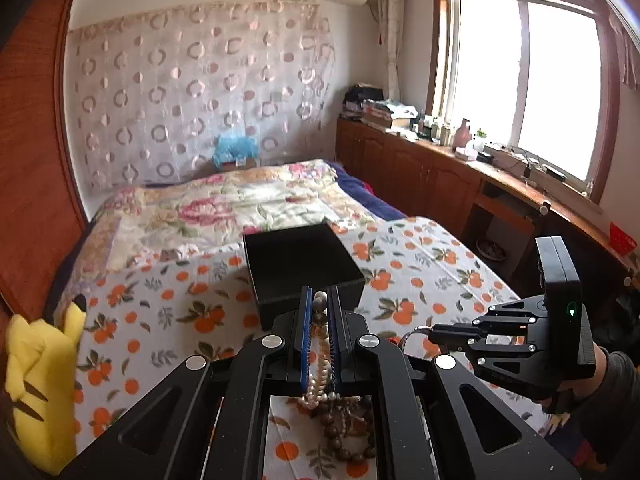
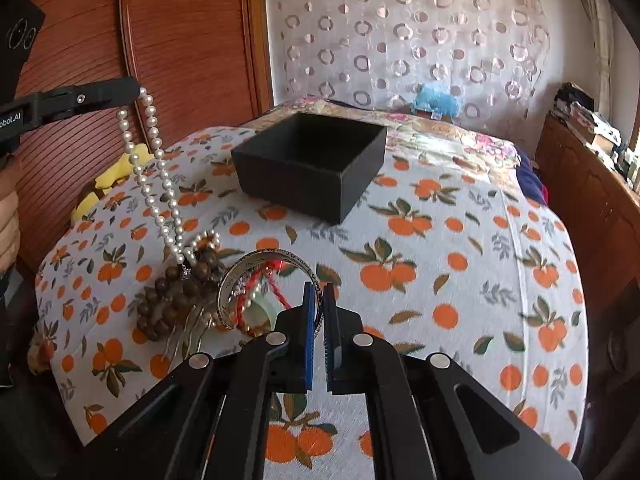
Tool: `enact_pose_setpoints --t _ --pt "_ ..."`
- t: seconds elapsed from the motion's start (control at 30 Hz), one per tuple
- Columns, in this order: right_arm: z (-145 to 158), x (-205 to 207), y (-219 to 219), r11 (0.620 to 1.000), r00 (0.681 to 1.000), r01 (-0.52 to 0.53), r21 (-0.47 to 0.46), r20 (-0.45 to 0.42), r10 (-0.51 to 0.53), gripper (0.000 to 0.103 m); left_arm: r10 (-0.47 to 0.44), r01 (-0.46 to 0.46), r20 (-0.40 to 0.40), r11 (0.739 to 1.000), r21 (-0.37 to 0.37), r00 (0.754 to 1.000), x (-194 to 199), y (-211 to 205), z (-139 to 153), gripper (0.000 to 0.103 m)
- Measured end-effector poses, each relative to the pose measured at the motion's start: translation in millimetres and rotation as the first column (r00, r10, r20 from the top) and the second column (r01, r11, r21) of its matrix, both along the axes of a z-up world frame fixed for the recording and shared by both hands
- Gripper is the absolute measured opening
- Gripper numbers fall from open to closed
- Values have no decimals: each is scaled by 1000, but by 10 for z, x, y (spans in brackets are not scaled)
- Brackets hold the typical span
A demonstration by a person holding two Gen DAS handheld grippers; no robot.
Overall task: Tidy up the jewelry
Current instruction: 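Grasp the silver bangle with the right tool while the left tool lifts the pearls, then carry the pearls and the silver bangle over the black box with both tools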
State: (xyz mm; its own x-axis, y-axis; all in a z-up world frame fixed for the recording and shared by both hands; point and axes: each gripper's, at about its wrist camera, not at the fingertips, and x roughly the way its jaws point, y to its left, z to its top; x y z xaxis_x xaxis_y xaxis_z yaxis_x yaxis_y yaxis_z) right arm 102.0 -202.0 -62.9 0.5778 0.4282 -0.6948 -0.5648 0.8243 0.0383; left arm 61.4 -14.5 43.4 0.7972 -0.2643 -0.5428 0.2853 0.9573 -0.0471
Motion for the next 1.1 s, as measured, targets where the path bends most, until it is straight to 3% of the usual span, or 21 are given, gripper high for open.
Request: enact_pose_setpoints --t 0.23,0.47,0.63,0.87,1.1 --pt "109 38 -20 1000 999 29 -12 39 -28 5 -1 1 34 1000 3 999 -16 -15 148 7" --pt "32 162 -77 999 999 42 23 2 -42 5 1 -1 39 1000 6 999 -7 -13 179 7" --pt "-131 188 -79 995 999 52 -87 12 -51 5 4 -4 28 1000 3 1000 7 11 156 7" --pt "-80 238 -158 962 997 53 -269 69 -36 5 3 -3 26 1000 0 1000 13 28 136 7" --pt "-17 278 -293 955 995 76 -286 83 -55 5 3 -3 24 1000 3 1000 19 4 111 7"
